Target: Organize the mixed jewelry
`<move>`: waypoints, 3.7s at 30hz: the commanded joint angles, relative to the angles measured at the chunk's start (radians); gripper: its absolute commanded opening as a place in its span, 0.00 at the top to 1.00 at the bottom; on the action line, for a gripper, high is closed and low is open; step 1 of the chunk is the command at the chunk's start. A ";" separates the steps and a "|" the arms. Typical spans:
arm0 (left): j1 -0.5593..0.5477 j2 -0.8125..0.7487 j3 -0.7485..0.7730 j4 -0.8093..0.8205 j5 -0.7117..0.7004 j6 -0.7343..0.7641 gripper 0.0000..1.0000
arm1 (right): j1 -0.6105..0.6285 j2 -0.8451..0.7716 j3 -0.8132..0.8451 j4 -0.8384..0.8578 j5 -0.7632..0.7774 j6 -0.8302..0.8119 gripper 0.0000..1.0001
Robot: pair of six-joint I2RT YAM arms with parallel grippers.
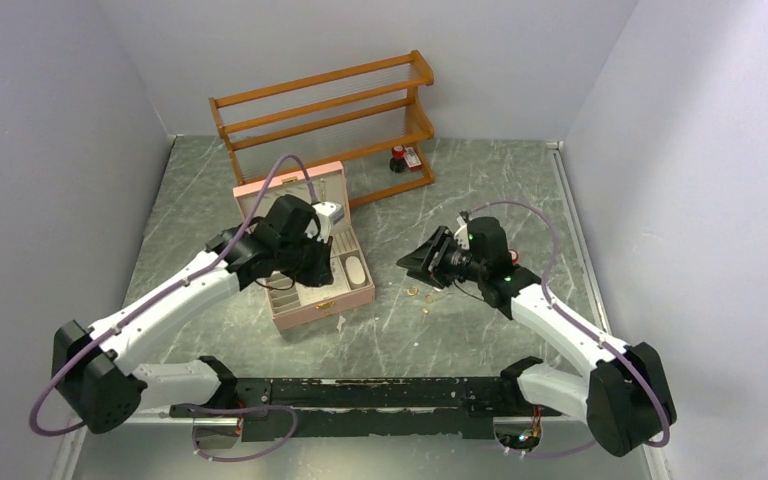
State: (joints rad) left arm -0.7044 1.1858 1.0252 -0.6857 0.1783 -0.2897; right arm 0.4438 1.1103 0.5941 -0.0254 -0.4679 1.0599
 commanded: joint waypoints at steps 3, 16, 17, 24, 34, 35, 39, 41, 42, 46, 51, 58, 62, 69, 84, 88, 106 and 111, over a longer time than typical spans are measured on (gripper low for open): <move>0.003 0.107 0.071 -0.135 -0.144 -0.084 0.95 | 0.092 -0.048 -0.097 0.009 0.249 -0.082 0.52; 0.045 0.239 0.133 -0.219 -0.234 -0.150 0.95 | 0.358 0.034 -0.271 0.410 0.351 -0.164 0.52; 0.047 0.242 0.135 -0.220 -0.233 -0.149 0.95 | 0.360 0.038 -0.272 0.409 0.357 -0.161 0.52; 0.066 0.271 0.134 -0.212 -0.241 -0.146 0.95 | 0.380 0.048 -0.272 0.410 0.365 -0.156 0.52; 0.074 0.319 0.179 -0.205 -0.194 -0.131 0.95 | 0.386 0.040 -0.261 0.386 0.371 -0.151 0.52; 0.074 0.318 0.184 -0.207 -0.192 -0.131 0.95 | 0.386 0.039 -0.261 0.385 0.371 -0.150 0.53; 0.075 0.319 0.186 -0.213 -0.191 -0.130 0.95 | 0.387 0.041 -0.261 0.382 0.372 -0.147 0.53; 0.075 0.321 0.178 -0.207 -0.192 -0.130 0.95 | 0.388 0.045 -0.259 0.379 0.374 -0.147 0.53; 0.075 0.325 0.177 -0.211 -0.190 -0.128 0.95 | 0.388 0.048 -0.257 0.377 0.375 -0.147 0.53; 0.076 0.355 0.181 -0.229 -0.188 -0.104 0.95 | 0.388 0.062 -0.262 0.395 0.370 -0.145 0.53; 0.075 0.371 0.178 -0.216 -0.171 -0.099 0.95 | 0.393 0.088 -0.256 0.408 0.354 -0.145 0.53; 0.076 0.371 0.188 -0.232 -0.177 -0.098 0.95 | 0.400 0.103 -0.251 0.412 0.356 -0.146 0.53; 0.076 0.373 0.181 -0.241 -0.204 -0.100 0.95 | 0.401 0.109 -0.250 0.413 0.356 -0.144 0.53; 0.076 0.387 0.171 -0.227 -0.195 -0.095 0.95 | 0.401 0.106 -0.250 0.409 0.359 -0.146 0.53; 0.075 0.383 0.179 -0.211 -0.178 -0.095 0.77 | 0.401 0.097 -0.246 0.400 0.360 -0.149 0.53; 0.075 0.366 0.182 -0.206 -0.161 -0.093 0.73 | 0.402 0.088 -0.246 0.394 0.364 -0.149 0.53; 0.075 0.144 0.213 -0.129 -0.215 -0.111 0.66 | 0.401 -0.022 -0.098 0.124 0.520 -0.242 0.53; 0.075 -0.107 0.092 0.015 -0.220 -0.116 0.55 | 0.400 -0.078 -0.038 -0.049 0.640 -0.259 0.54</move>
State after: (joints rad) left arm -0.6353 1.2549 1.1908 -0.8055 -0.0193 -0.3920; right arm 0.8394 1.0733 0.5053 0.1017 0.0353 0.8379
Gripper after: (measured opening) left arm 0.404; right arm 0.466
